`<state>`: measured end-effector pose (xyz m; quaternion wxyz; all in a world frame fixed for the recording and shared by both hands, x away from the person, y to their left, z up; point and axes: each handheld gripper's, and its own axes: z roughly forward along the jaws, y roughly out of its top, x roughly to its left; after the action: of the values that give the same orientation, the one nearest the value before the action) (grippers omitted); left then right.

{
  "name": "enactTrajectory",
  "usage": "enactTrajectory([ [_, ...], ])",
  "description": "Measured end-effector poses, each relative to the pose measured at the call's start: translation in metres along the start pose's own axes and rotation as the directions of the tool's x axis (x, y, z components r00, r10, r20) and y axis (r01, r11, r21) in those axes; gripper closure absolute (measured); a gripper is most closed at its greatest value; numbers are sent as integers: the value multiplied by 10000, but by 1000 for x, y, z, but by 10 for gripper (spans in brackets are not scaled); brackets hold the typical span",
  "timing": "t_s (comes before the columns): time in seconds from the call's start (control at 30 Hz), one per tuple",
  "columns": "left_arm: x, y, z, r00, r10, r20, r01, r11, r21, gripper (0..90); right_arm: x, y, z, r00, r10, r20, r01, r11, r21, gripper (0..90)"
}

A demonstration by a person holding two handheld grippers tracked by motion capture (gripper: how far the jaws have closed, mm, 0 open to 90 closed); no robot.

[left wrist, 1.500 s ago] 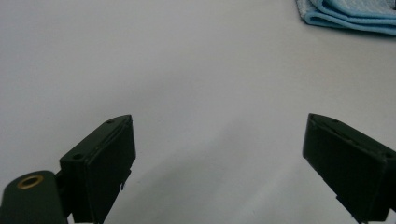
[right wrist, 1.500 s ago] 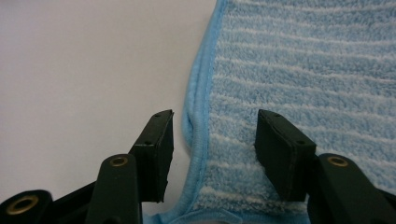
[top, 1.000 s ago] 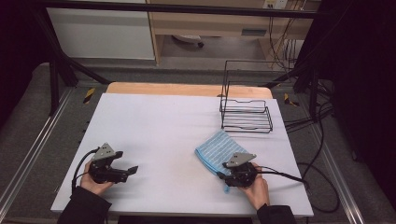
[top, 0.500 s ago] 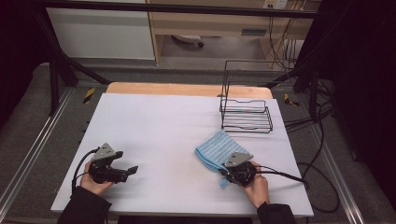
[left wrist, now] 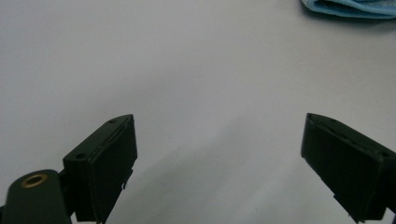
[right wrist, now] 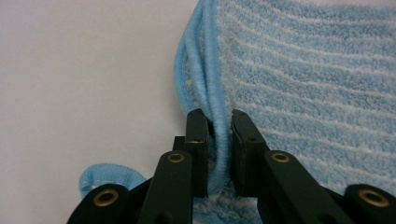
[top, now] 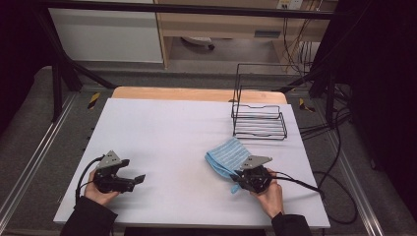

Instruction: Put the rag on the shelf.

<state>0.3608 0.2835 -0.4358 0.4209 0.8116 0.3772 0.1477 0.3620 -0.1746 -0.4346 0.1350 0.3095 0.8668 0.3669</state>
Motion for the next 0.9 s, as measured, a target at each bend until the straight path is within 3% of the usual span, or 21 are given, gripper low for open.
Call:
enactTrajectory([
  [0.37, 0, 0, 0, 10000, 7, -34, -7, 10000, 53, 104, 12, 12, -3, 9909, 1136, -722, -1168, 9923, -407, 795],
  [0.9, -1, 0, 1, 10000, -14, -83, 15, 10000, 76, 104, 37, 40, 21, 9802, 1780, -866, -1818, 9826, -386, 795],
])
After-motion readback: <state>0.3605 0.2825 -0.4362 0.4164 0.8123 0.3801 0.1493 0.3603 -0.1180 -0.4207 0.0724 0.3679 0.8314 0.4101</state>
